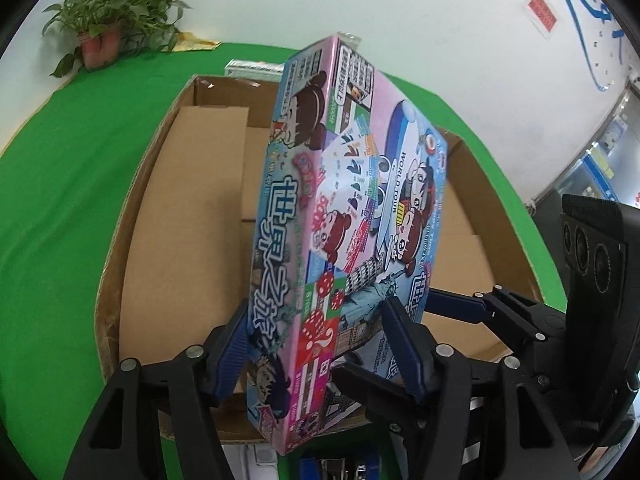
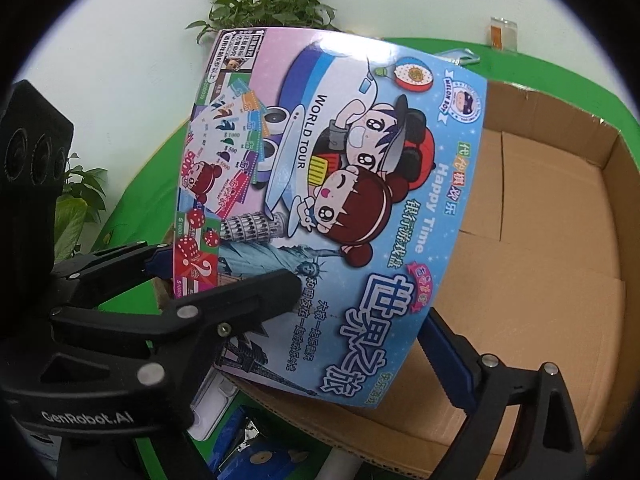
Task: Organize rigid objects
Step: 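Carry the boxed game over the cardboard box and lower it inside, then open the left gripper to release the boxed game and withdraw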
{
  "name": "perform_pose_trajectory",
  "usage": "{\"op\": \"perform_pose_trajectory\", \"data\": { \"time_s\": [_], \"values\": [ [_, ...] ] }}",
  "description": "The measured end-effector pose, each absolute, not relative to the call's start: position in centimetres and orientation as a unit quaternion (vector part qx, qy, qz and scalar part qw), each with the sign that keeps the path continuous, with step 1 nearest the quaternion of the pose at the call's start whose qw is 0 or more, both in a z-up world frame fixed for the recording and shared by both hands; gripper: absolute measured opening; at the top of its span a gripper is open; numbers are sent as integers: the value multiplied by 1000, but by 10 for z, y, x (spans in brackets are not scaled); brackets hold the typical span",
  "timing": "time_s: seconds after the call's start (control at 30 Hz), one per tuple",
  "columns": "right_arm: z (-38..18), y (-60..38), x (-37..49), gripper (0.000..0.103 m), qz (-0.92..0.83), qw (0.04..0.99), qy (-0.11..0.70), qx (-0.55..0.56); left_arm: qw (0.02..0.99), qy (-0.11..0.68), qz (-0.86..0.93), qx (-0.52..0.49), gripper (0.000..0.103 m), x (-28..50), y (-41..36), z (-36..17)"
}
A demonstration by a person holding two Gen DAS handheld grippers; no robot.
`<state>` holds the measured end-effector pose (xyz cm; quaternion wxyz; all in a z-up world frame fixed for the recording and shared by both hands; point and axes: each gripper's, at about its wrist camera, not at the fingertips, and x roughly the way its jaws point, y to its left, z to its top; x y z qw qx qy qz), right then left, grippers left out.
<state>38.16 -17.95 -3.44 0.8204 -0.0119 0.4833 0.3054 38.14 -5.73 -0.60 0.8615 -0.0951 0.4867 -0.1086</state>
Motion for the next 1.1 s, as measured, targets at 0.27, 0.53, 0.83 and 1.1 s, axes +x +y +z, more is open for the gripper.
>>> {"op": "perform_pose_trajectory", "data": {
  "time_s": [0.27,0.53,0.83,1.1],
  "values": [
    [-45,-179,389,86,302,808,506,-9,860,492,-87,-101,47,361,-53,-12],
    [-54,-198,393,86,284,799,529,21,865,486,-92,-86,43,372,-42,-22],
    [-68,-213,412,86,258,783,564,43,869,480,-97,-68,42,376,-44,-18],
    [-73,-222,425,84,253,770,580,87,876,469,-111,-39,42,369,-52,-17]
  ]
}}
